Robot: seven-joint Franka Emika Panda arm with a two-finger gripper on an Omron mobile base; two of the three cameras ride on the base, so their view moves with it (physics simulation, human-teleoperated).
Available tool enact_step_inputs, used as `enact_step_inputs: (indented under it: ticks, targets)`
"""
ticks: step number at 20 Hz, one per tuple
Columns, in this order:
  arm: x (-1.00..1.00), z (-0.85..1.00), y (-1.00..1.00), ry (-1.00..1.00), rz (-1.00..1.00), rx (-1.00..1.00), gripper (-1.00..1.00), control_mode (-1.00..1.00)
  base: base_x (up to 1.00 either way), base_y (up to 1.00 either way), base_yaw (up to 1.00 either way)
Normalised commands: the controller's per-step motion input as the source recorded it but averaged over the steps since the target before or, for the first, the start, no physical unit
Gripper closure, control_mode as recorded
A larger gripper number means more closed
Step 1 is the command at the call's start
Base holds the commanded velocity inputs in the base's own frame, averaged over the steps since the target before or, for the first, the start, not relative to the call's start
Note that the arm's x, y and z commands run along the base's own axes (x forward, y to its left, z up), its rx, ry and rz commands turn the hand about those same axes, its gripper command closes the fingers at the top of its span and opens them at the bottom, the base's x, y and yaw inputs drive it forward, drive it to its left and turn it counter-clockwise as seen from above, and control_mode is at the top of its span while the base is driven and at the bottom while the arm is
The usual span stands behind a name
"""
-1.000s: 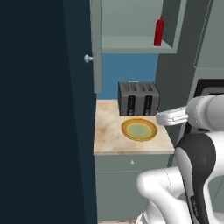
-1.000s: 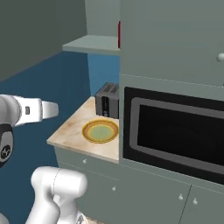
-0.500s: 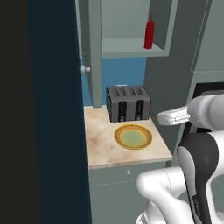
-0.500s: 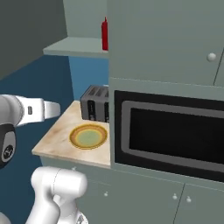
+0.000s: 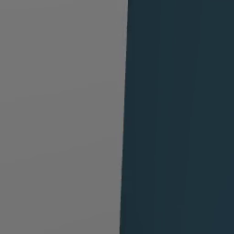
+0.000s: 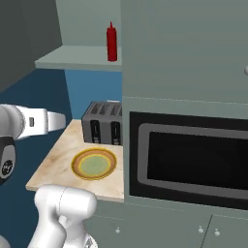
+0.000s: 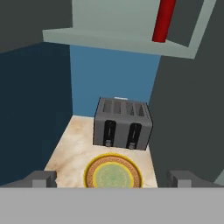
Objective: Move the hot dog bun to the plate on the dining table and place the condiment next to that plate. Then navigate to the fridge and take the sausage and place it on the plate as well.
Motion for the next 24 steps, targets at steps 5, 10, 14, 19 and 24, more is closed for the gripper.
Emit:
enact_step_inputs:
  ticks: [5, 10, 14, 19, 24]
  targets:
    - [0.00, 0.00, 0.00, 0.00, 0.00, 0.00, -1.00, 1.00, 0.38, -0.38, 0.00]
    - [0.00, 0.00, 0.00, 0.00, 0.00, 0.00, -1.00, 1.00, 0.29, -0.46, 0.00]
    - [0.00, 0.00, 0.00, 0.00, 0.00, 0.00, -1.00, 1.00, 0.29, -0.39, 0.00]
    - [0.00, 0.00, 0.00, 0.00, 0.00, 0.00, -1.00, 1.00, 0.81, -0.18, 0.00]
    - [0.26, 0.15, -0.03, -0.02, 0.00, 0.05, -1.00, -1.00, 0.59, -0.04, 0.00]
